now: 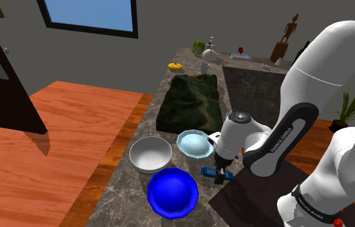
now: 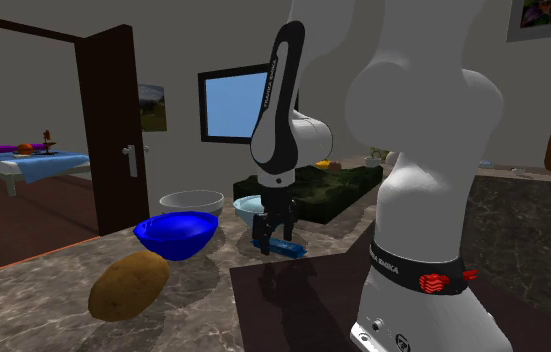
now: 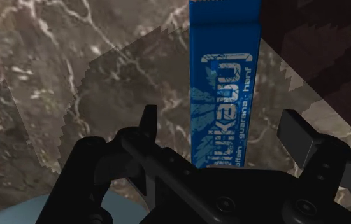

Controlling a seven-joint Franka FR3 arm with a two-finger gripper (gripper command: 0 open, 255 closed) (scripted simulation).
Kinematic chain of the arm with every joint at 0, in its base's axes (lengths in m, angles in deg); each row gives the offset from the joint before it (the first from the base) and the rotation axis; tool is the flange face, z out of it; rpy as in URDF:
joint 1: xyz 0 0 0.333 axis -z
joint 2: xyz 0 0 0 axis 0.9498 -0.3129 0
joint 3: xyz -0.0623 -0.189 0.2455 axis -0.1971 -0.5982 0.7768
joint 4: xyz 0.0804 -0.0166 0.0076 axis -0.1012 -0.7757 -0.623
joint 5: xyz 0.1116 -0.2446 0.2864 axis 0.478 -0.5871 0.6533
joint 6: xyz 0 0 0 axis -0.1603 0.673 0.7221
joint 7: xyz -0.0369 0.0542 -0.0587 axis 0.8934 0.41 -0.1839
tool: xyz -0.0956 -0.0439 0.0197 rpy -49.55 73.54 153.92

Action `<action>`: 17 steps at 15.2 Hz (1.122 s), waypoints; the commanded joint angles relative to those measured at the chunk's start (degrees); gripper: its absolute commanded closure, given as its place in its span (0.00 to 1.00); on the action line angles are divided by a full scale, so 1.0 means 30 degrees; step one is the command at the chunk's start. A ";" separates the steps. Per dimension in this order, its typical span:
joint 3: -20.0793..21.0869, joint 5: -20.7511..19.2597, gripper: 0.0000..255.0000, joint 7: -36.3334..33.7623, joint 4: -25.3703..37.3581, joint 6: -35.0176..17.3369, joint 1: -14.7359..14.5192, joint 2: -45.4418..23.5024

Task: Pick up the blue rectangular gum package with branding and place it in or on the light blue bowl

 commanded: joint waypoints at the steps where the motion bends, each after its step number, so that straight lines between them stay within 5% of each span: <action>1: -0.0004 -0.0010 0.00 -0.0007 0.0007 -0.0008 -0.0002 -0.0013; 3: -0.0003 -0.0006 0.00 -0.0004 0.0004 -0.0004 -0.0001 -0.0008; 4: -0.0003 -0.0006 1.00 -0.0004 0.0004 -0.0004 -0.0001 -0.0008; 13: 0.0001 -0.0013 1.00 -0.0009 0.0007 -0.0008 0.0004 -0.0013; 17: 0.0572 0.1659 1.00 0.1208 -0.0273 0.1526 0.0116 0.1819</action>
